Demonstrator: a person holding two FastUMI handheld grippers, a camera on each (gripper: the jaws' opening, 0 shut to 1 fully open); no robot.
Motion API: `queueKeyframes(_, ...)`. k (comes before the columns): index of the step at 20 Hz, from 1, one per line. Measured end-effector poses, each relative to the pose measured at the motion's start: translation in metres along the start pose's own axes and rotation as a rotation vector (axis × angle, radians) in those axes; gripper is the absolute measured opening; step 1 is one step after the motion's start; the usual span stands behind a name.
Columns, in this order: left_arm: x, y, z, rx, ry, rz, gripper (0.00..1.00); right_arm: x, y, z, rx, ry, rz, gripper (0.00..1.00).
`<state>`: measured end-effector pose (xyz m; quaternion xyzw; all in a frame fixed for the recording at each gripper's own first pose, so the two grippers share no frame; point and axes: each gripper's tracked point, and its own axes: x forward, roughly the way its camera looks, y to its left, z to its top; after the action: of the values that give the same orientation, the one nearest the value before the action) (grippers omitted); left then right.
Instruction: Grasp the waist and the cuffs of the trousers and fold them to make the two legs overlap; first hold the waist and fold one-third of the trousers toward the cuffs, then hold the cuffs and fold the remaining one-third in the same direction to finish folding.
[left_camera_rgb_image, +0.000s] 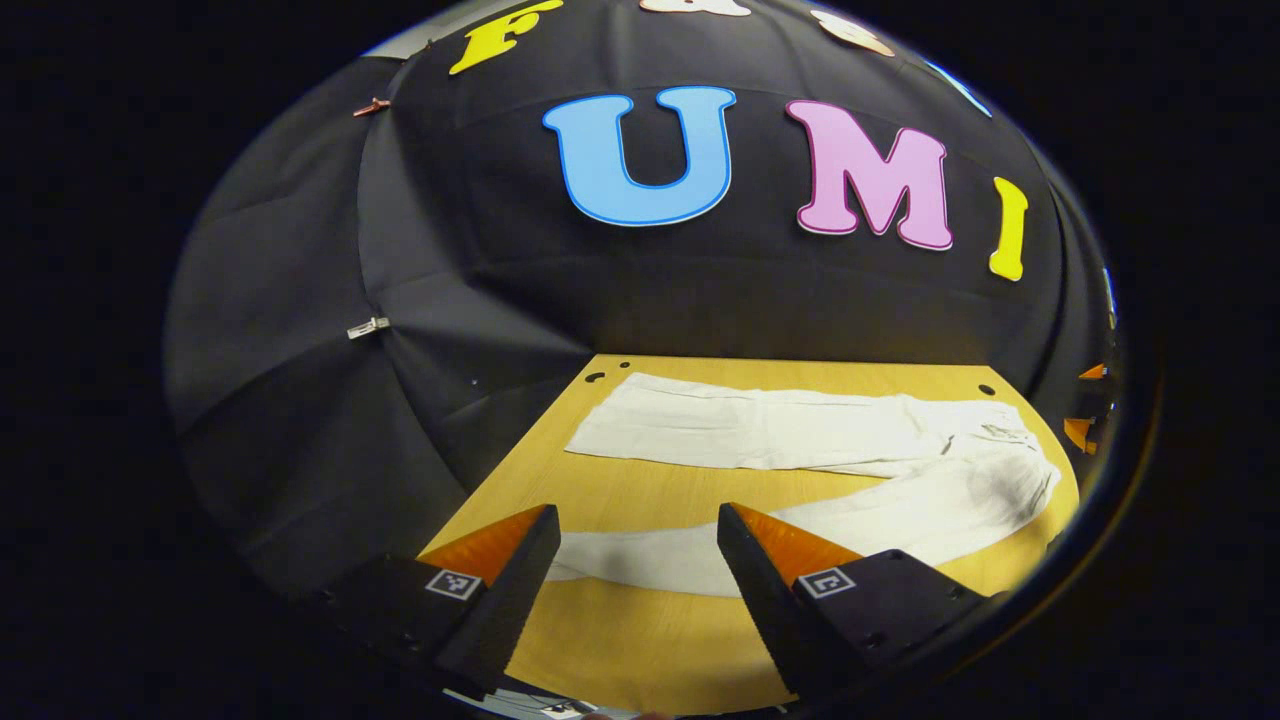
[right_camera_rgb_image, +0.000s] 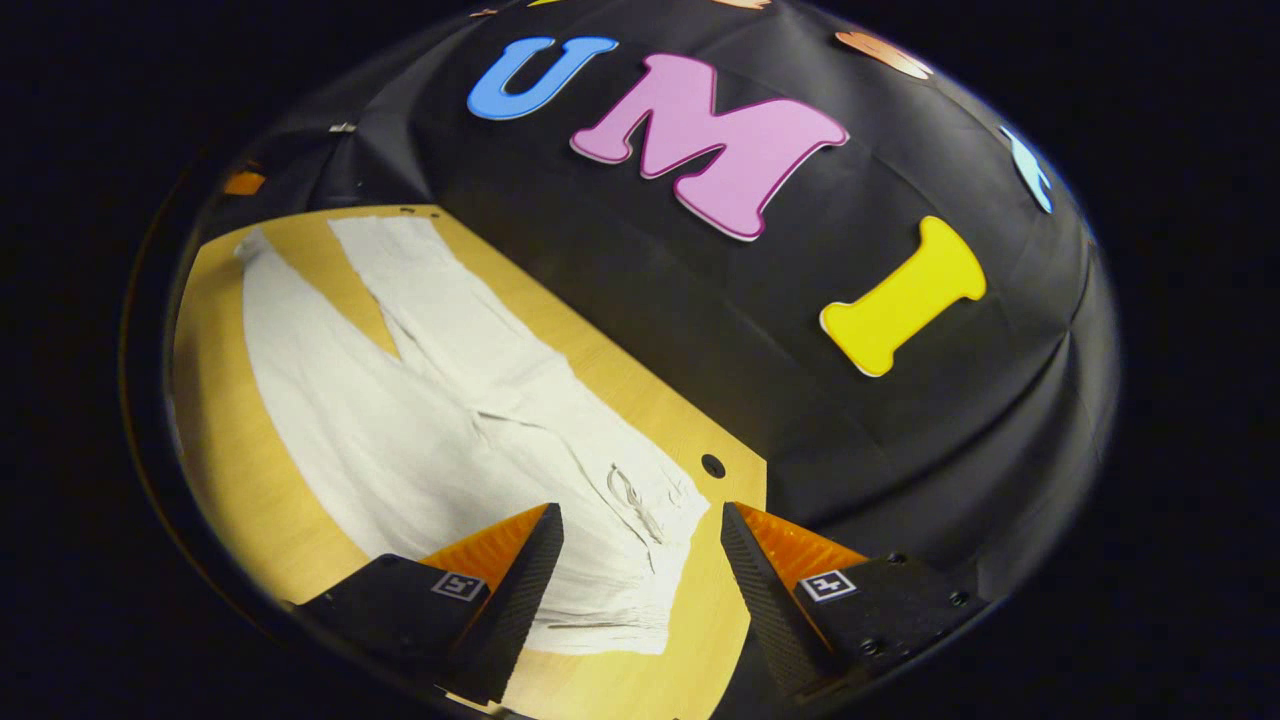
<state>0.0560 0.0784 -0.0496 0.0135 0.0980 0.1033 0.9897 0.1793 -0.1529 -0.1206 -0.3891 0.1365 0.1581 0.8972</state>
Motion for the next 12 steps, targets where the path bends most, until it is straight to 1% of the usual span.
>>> queueKeyframes(1, 0.002, 0.003, -0.003, 0.001, 0.011, 0.006, 0.99, 0.006, -0.001, -0.015, -0.031, 0.023, 0.025, 0.97)
queueKeyframes(5, 0.006, 0.001, -0.013, 0.002, 0.052, 0.03, 0.99, 0.019, 0.001, -0.061, -0.074, 0.111, 0.125, 0.97)
queueKeyframes(7, 0.008, -0.003, -0.019, 0.013, 0.073, 0.04, 0.99, 0.023, 0.005, -0.084, -0.123, 0.153, 0.174, 0.97)
queueKeyframes(9, 0.007, -0.008, -0.026, 0.013, 0.095, 0.04, 0.99, 0.018, 0.012, -0.098, -0.197, 0.173, 0.234, 0.97)
queueKeyframes(12, 0.007, -0.015, -0.035, 0.018, 0.115, 0.037, 0.99, 0.011, 0.033, -0.112, -0.27, 0.182, 0.339, 0.97)
